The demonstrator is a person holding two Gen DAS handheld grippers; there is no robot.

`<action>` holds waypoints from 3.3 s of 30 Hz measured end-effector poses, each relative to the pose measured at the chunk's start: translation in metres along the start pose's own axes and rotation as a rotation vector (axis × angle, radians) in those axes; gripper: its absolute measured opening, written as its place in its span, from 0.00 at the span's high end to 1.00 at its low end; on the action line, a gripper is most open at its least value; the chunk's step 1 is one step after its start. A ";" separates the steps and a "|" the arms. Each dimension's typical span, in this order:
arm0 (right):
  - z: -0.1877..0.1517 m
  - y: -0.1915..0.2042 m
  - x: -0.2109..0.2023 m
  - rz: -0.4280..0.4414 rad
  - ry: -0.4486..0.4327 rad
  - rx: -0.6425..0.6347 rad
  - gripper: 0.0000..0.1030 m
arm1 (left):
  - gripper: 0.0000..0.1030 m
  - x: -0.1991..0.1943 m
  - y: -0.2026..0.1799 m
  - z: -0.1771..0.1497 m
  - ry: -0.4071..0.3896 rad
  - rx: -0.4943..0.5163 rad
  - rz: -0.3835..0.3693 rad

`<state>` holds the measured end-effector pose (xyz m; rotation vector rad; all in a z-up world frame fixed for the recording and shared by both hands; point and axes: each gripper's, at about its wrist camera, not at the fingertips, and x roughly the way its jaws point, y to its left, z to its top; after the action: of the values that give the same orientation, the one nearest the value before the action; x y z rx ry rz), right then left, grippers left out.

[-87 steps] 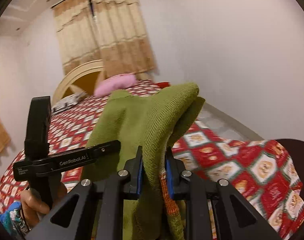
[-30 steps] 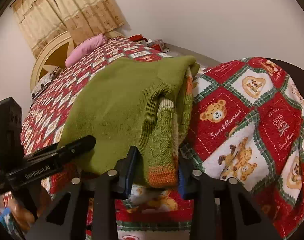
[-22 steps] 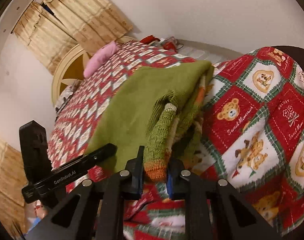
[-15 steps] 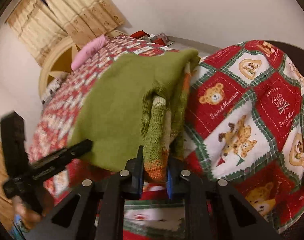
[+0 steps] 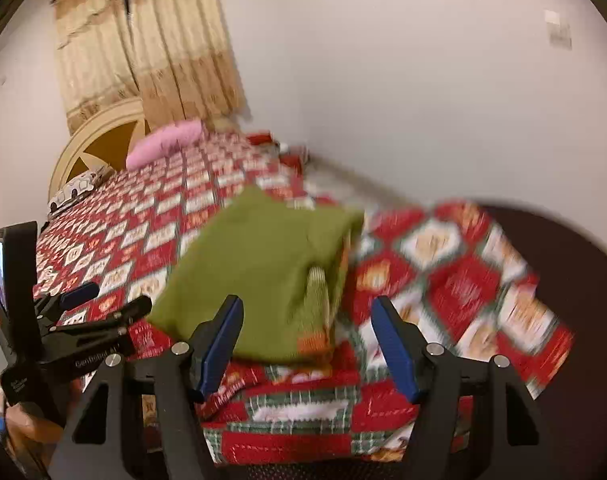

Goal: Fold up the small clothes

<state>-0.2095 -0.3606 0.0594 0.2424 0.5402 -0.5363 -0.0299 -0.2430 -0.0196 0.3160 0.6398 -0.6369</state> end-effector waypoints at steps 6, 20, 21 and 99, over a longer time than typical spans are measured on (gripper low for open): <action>0.013 0.020 -0.051 -0.051 -0.171 -0.055 0.30 | 0.00 -0.041 0.001 0.004 -0.121 0.011 0.017; 0.010 0.042 -0.107 -0.086 -0.326 -0.119 0.14 | 0.00 -0.093 -0.007 0.003 -0.223 -0.008 -0.135; 0.010 0.043 -0.109 -0.084 -0.332 -0.123 0.14 | 0.00 -0.095 -0.010 0.003 -0.229 0.003 -0.128; 0.008 0.016 -0.116 -0.127 -0.343 -0.033 0.14 | 0.00 -0.101 -0.024 0.004 -0.238 0.005 -0.100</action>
<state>-0.2813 -0.3014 0.1311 0.0810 0.2313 -0.6761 -0.1065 -0.2175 0.0458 0.2092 0.4275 -0.7590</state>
